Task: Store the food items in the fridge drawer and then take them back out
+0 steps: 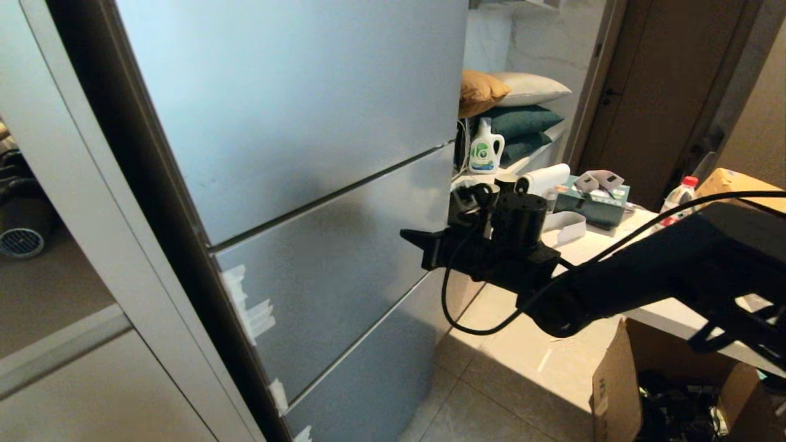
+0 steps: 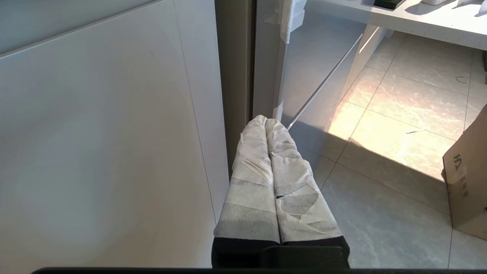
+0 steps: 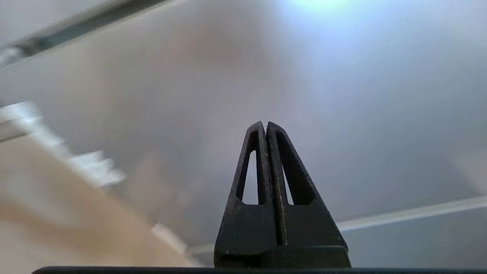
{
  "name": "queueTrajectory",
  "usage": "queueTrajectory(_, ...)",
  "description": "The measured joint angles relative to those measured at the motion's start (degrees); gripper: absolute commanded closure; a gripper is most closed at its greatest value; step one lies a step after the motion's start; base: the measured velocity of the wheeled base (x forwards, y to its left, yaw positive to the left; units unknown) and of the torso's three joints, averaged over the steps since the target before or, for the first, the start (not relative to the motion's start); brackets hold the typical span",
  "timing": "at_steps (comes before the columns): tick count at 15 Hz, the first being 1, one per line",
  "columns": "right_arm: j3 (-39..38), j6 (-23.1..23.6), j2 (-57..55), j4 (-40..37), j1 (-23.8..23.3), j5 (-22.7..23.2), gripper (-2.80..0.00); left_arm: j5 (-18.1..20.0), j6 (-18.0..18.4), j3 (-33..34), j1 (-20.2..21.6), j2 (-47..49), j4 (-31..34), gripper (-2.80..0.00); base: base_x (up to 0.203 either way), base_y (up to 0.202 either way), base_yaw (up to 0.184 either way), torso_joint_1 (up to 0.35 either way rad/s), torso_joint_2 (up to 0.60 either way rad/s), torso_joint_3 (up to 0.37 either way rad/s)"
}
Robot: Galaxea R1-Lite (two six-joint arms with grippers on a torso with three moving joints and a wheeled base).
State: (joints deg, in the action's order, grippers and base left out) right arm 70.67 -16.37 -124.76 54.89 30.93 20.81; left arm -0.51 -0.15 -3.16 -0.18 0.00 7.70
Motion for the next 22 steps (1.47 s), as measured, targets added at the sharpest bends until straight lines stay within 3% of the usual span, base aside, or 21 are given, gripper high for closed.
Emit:
queueTrajectory(6, -31.77, 3.08, 35.17, -7.54, -1.54, -11.58, 0.0, 0.0, -0.01, 0.0, 0.0, 0.0, 0.0, 0.0, 0.0, 0.0, 0.0, 0.0, 0.0, 0.0)
queueTrajectory(10, -50.42, 4.19, 63.77, -20.37, -10.01, -13.9, 0.0, 0.0, -0.01, -0.01, -0.04, 0.0, 0.0, 0.0, 0.0, 0.0, 0.0, 0.0, 0.0, 0.0)
queueTrajectory(13, -63.29, 8.8, 83.19, -29.92, -18.83, -14.48, 0.0, 0.0, -0.01, -0.01, 0.0, 0.0, 0.0, 0.0, 0.0, 0.0, 0.0, 0.0, 0.0, 0.0)
queueTrajectory(17, -69.91, 16.07, 104.93, -44.4, -27.21, -15.92, 0.0, 0.0, -0.01, -0.01, -0.04, 0.0, 0.0, 0.0, 0.0, 0.0, 0.0, 0.0, 0.0, 0.0)
queueTrajectory(22, -70.66, 19.53, 121.16, -50.01, -30.56, -20.68, 0.0, 0.02, -0.01, -0.01, 0.02, 0.0, 0.0, 0.0, 0.0, 0.0, 0.0, 0.0, 0.0, 0.0)
